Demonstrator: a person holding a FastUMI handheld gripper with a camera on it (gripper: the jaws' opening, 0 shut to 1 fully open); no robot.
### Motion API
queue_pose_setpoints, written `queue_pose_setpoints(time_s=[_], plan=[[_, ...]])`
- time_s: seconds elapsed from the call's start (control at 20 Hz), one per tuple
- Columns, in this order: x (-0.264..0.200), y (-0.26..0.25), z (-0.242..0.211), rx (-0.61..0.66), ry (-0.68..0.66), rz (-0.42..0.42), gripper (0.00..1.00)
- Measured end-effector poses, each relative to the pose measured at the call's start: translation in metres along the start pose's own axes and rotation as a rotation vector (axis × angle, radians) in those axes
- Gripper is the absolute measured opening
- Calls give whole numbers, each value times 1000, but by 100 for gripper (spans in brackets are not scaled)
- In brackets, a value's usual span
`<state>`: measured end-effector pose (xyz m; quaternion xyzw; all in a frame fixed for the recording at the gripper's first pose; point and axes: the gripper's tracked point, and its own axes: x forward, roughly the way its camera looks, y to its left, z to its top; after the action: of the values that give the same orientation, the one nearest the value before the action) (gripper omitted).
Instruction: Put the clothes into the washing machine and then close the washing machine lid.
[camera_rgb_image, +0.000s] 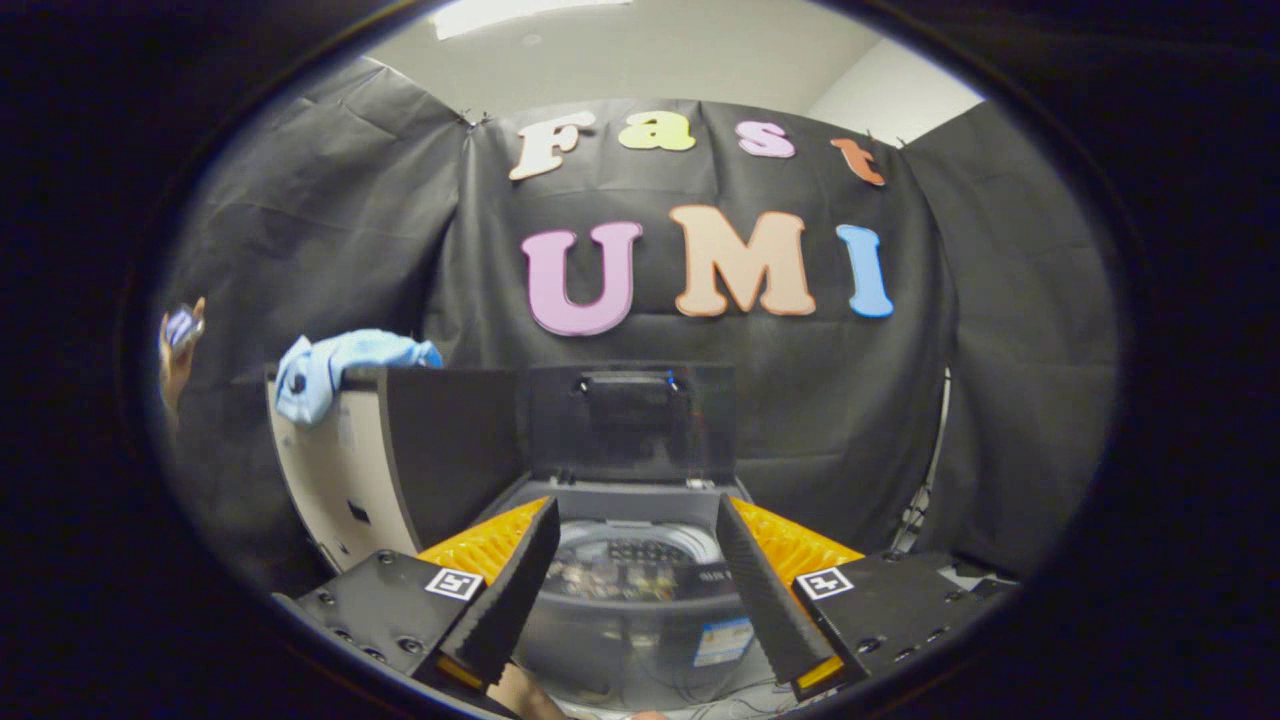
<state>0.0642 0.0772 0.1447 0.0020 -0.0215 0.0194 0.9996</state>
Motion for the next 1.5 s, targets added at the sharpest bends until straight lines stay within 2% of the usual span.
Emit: queue_pose_setpoints(time_s=[0.3, 0.45, 0.55, 0.85, 0.95, 1.2, 1.3, 1.4, 1.5], plan=[[70, 145, 109, 21, -69, 266, 97], [100, 225, 131, 42, -49, 392, 97], [117, 270, 140, 56, -16, 445, 97], [157, 366, 106, 7, 178, 477, 97], [169, 384, 86, -35, 221, 456, 97], [192, 396, 51, -124, 283, 404, 98], [194, 400, 33, -111, 345, 412, 98], [194, 405, 29, -43, 363, 440, 97], [192, 409, 27, 15, 369, 476, 71]])
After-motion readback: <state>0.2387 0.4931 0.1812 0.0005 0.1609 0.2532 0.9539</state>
